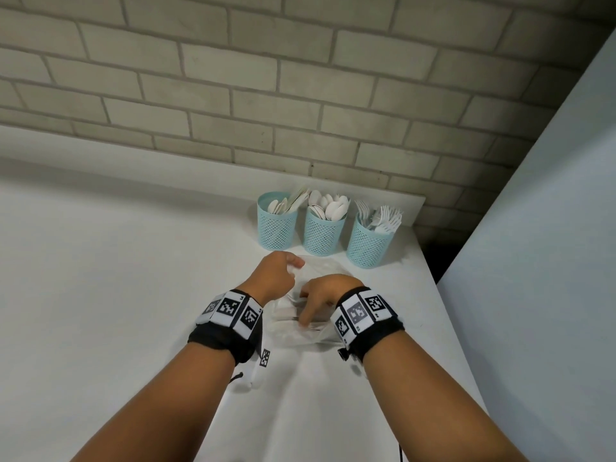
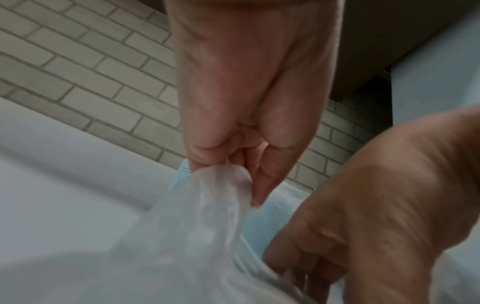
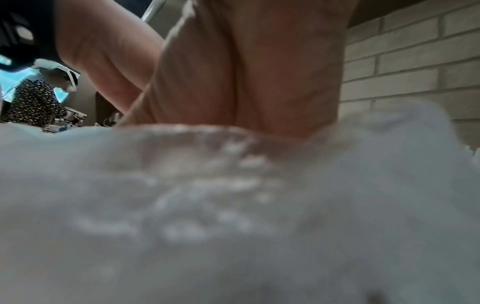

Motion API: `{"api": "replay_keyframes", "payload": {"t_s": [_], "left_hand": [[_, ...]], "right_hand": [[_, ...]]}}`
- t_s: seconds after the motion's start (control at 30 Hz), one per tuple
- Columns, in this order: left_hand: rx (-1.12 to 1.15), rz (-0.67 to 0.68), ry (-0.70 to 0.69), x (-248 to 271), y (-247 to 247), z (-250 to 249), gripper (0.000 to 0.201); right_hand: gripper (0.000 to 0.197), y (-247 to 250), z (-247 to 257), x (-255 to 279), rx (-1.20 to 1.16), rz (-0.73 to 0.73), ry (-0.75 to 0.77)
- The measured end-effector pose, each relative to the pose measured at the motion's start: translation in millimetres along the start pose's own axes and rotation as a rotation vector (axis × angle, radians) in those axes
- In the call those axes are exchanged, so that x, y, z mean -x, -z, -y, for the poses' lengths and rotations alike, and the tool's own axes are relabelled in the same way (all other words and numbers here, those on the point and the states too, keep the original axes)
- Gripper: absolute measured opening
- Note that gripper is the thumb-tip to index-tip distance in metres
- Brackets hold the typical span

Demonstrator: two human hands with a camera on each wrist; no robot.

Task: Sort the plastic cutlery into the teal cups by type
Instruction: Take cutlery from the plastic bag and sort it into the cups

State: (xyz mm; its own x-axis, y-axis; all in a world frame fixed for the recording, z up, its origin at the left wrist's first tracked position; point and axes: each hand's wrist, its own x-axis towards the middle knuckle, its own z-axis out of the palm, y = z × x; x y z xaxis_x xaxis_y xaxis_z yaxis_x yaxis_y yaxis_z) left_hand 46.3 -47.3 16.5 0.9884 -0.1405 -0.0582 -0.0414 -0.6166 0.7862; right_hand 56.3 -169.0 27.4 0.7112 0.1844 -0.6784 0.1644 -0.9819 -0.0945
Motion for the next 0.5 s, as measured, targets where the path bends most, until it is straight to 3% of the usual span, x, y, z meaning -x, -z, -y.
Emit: {"api": "replay_keyframes", "payload": {"t_s": [0.1, 0.3, 0.37, 0.43, 0.5], "left_hand": [[0.011, 0.002, -0.014, 0.2, 0.6, -1.8, 0.038], [-0.016, 0.006, -0.018, 0.0, 6.8, -2.9, 0.040], [-0.017, 0.013, -0.001, 0.2, 8.0, -2.5, 0.040], [-0.016, 0.014, 0.008, -0.5, 8.7, -1.6, 0.041], [-0.019, 0.005, 0.019, -1.3, 9.3, -1.0, 0.041]], "right_hand": [[0.065, -1.9, -0.8, 2.2, -0.046, 0.001, -0.011], [0.059, -4.0, -2.8, 2.9, -0.116, 0.036, 0.012], [0.050, -4.2, -3.6, 1.1, -0.083, -0.002, 0.033], [0.028, -3.4, -5.1, 0.7, -0.030, -0.081, 0.071], [0.022, -2.4, -8.2, 1.6, -0.009, -0.155, 0.105]]}}
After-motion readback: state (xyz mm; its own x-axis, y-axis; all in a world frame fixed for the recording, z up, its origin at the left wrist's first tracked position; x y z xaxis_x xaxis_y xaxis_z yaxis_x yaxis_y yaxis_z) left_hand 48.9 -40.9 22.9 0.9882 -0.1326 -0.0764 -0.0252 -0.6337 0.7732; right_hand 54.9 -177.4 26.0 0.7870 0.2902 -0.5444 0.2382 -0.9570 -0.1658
